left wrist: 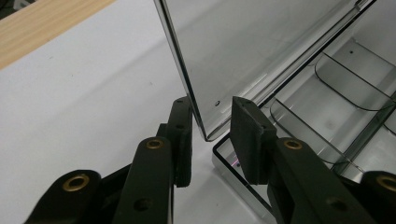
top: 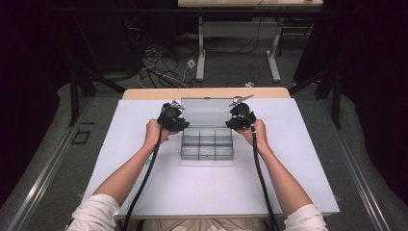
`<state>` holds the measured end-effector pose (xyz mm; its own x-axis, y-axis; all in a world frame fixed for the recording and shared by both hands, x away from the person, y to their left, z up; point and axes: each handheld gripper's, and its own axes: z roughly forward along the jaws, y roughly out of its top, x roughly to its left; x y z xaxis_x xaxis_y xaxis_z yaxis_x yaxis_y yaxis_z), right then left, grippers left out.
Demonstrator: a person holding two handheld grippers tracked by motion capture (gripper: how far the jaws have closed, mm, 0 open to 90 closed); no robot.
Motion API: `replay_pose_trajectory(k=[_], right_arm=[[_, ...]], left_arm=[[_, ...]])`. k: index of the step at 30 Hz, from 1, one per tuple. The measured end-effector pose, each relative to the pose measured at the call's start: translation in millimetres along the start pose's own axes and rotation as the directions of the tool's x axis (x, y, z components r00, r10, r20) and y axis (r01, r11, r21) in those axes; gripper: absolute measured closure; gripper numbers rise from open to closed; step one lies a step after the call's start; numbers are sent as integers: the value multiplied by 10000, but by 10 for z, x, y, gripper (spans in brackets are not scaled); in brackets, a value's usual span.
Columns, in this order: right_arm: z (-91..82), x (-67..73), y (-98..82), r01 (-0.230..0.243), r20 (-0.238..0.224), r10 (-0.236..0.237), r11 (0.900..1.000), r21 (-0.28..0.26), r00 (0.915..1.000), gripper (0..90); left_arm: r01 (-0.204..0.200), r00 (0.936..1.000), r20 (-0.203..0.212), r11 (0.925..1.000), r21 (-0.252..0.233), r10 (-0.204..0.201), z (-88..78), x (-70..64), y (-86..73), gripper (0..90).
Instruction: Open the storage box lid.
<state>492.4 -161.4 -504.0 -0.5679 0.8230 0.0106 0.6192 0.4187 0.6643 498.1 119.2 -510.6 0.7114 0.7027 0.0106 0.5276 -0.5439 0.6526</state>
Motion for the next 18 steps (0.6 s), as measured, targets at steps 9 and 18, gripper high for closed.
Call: replay_pose_trajectory(k=[9,18], right_arm=[[28,-11,-5,48,167,-49,10000,48,9998,715],[41,-15,-4,-17,133,15,9999,117,9999,713]], left_arm=[[116,9999,-67,9998,-135,-116,11,4,-6,693],[102,9998,-149,9997,-212,-105,16,1,-12,678]])
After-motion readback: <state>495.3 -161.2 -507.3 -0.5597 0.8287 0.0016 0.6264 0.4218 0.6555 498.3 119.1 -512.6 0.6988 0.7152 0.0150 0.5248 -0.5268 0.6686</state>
